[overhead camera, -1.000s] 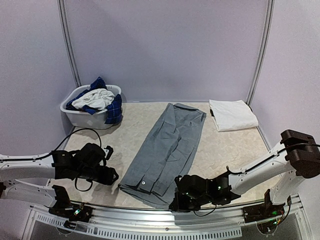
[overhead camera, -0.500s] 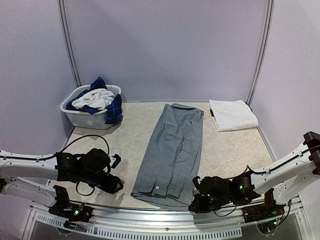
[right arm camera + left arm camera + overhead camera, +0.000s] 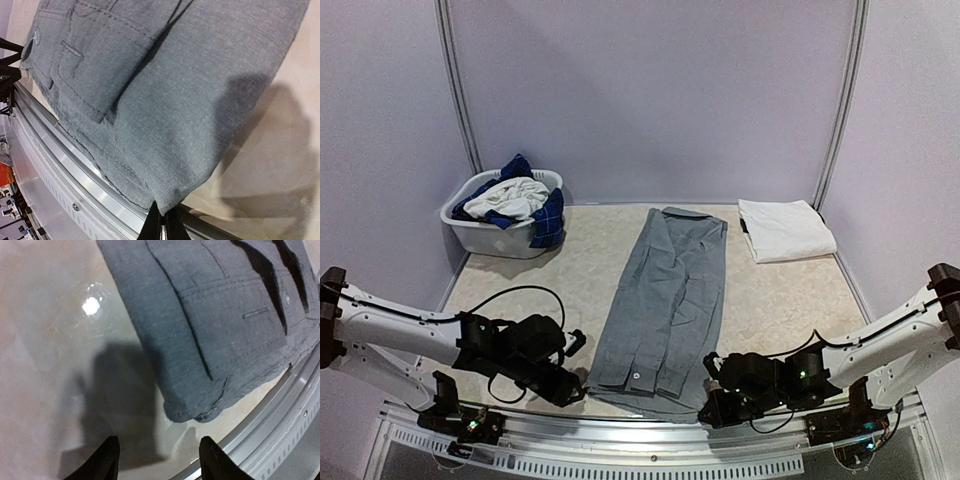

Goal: Fold and stack the mixed laundry pile

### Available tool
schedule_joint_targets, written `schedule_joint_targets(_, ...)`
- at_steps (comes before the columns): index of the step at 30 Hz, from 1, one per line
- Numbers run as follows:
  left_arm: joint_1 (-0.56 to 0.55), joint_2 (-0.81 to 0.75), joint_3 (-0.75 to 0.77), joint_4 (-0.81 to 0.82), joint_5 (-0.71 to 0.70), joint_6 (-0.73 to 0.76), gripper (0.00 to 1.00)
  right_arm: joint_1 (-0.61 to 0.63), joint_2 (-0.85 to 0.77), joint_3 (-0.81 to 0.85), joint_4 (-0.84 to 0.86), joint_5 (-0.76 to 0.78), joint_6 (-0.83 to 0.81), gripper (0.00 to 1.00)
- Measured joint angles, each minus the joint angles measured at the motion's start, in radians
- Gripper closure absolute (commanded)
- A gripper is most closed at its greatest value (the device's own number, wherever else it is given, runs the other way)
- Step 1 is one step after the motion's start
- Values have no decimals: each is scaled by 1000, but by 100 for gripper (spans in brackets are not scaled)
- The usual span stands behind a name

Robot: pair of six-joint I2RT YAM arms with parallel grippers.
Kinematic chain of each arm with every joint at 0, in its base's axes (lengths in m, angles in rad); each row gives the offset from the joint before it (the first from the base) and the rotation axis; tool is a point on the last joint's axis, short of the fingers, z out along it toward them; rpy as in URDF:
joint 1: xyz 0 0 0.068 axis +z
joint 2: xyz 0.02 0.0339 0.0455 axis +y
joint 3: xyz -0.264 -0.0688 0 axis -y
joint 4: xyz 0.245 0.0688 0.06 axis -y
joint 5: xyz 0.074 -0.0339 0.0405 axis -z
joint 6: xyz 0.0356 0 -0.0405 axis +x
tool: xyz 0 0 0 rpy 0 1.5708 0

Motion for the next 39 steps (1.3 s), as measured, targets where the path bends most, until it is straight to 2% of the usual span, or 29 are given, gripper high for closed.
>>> schedule_joint_targets(5,-10,41,16,50,-7,-15,44,0,18,6,24,-8,-8,98)
schedule_joint_targets(9,-12,60,19,73,-15,-26,53,0,32,16,28,-10,-15,98)
schedule_joint_targets(12,-13,80,26,90,-25,-32,65,0,41,22,33,-14,-22,99)
schedule_joint_targets(14,-14,95,30,103,-29,-34,76,0,45,26,34,-16,-25,98)
schedule_joint_targets(15,-15,101,31,108,-30,-41,83,0,47,27,36,-19,-26,98)
schedule_joint_targets(16,-16,108,32,111,-31,-38,96,0,48,27,37,-20,-26,98)
schedule_joint_targets(17,-16,115,35,114,-31,-35,100,0,48,27,38,-22,-26,98)
schedule_joint_targets(24,-33,135,85,74,-64,-42,100,0,36,32,8,-14,-36,99)
schedule_joint_targets(33,-60,122,222,10,-131,-14,100,-1,-134,93,-235,125,-80,99)
schedule_joint_targets(39,-60,123,301,-28,-190,23,100,-52,-203,158,-314,182,-132,99)
